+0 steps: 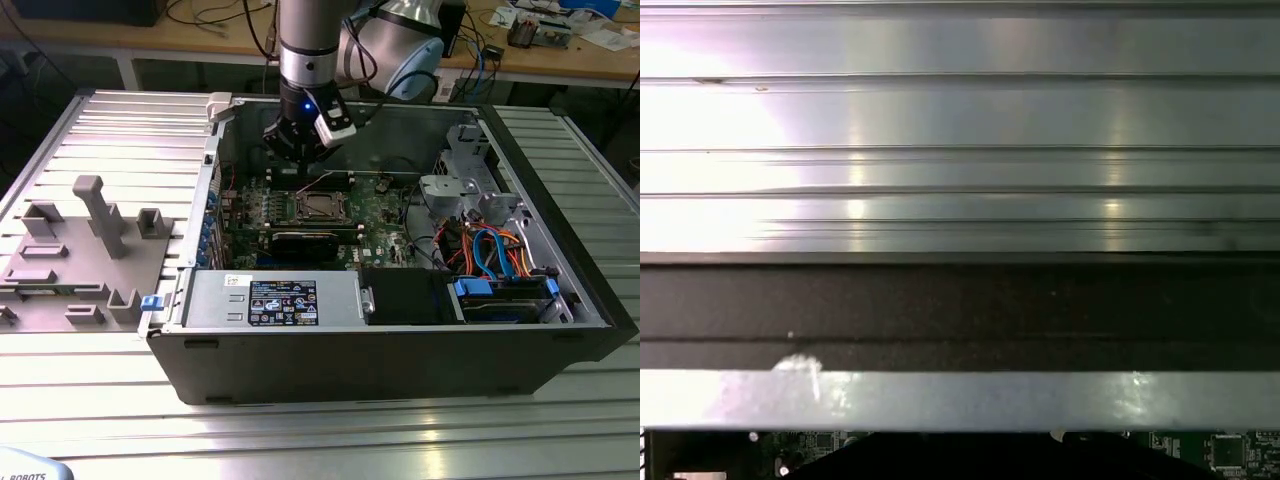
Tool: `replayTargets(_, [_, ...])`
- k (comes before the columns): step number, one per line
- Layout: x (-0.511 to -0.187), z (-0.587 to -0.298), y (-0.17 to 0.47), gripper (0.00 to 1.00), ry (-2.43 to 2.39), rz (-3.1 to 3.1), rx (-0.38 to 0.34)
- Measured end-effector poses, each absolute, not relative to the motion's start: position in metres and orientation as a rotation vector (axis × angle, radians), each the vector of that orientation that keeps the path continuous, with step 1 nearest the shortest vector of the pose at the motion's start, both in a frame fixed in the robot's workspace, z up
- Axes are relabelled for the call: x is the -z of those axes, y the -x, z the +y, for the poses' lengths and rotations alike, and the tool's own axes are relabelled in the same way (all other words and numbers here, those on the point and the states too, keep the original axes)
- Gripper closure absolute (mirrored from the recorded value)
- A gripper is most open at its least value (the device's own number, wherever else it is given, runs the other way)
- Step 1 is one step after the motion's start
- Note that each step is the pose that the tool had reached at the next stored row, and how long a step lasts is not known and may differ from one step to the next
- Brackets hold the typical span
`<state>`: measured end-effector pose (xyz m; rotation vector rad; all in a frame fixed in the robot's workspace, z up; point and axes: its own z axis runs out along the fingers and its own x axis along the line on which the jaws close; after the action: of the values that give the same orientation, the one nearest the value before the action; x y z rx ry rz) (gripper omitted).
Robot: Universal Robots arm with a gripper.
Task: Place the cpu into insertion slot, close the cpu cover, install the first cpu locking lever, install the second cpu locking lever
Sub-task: 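Install the first cpu locking lever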
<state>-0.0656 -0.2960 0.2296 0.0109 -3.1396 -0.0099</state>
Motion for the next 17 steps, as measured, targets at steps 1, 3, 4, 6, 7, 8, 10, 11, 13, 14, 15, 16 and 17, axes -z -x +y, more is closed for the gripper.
replayTargets(1, [-0.229,-0.296,0.066,0.89,-0.035,-3.139,0.012])
replayTargets(3, [-0.227,-0.296,0.065,0.89,-0.057,-3.139,0.017])
replayTargets(4, [-0.226,-0.296,0.065,0.89,-0.057,-3.139,0.02])
replayTargets(6, [-0.224,-0.296,0.064,0.89,-0.057,-3.138,0.026])
replayTargets(7, [-0.223,-0.296,0.064,0.89,-0.057,-3.138,0.028])
replayTargets(8, [-0.222,-0.296,0.063,0.89,-0.057,-3.138,0.029])
replayTargets(10, [-0.22,-0.296,0.062,0.89,-0.057,-3.137,0.031])
replayTargets(11, [-0.219,-0.296,0.061,0.89,-0.057,-3.136,0.031])
replayTargets(13, [-0.217,-0.296,0.059,0.89,-0.057,-3.136,0.033])
replayTargets(14, [-0.217,-0.296,0.058,0.89,-0.057,-3.135,0.033])
replayTargets(15, [-0.217,-0.296,0.057,0.89,-0.057,-3.135,0.033])
replayTargets(16, [-0.216,-0.296,0.056,0.89,-0.057,-3.135,0.034])
replayTargets(17, [-0.216,-0.296,0.054,0.89,-0.057,-3.134,0.036])
